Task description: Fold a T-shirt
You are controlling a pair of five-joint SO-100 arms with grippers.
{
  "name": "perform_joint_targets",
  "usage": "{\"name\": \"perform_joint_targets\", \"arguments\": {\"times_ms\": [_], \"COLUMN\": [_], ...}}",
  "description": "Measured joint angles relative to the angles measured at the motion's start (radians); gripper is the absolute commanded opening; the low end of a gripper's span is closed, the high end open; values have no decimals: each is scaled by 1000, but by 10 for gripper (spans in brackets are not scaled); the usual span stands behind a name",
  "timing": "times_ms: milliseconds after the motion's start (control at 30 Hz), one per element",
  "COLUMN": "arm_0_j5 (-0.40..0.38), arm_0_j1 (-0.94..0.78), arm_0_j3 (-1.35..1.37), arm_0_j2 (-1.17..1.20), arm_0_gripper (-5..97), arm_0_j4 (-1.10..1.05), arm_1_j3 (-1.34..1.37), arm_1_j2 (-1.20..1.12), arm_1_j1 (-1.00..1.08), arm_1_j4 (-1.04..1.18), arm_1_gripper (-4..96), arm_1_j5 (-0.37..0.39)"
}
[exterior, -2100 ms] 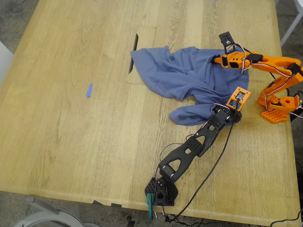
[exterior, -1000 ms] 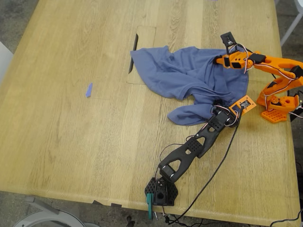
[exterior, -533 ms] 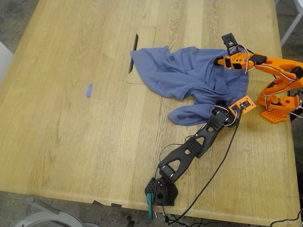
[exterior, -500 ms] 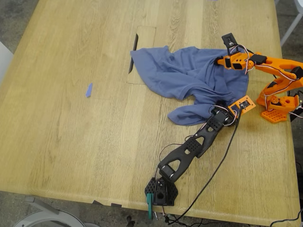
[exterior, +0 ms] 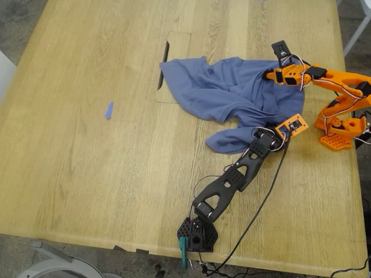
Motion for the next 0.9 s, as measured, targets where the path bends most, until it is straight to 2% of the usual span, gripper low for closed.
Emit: {"name": "perform_joint_targets", "arguments": {"times_ms": [200, 567, 900], "arm_0_j5": [2, 2, -49], "arm_0_j1": [-21, -83, -100], "arm_0_j3": [-2, -2, -2], "arm_0_j2": [-17, -35, 31], "arm_0_gripper": [207, 1, 0], "arm_0_j4": [0, -3, -17], "arm_1_j3": [2, 2, 2], "arm_1_j2": [34, 40, 75], "arm_1_j1": [0, 0, -14], "arm_1_j4": [6, 23, 32], "arm_1_gripper": [0, 0, 0], "arm_1_j5": [0, 0, 0]}}
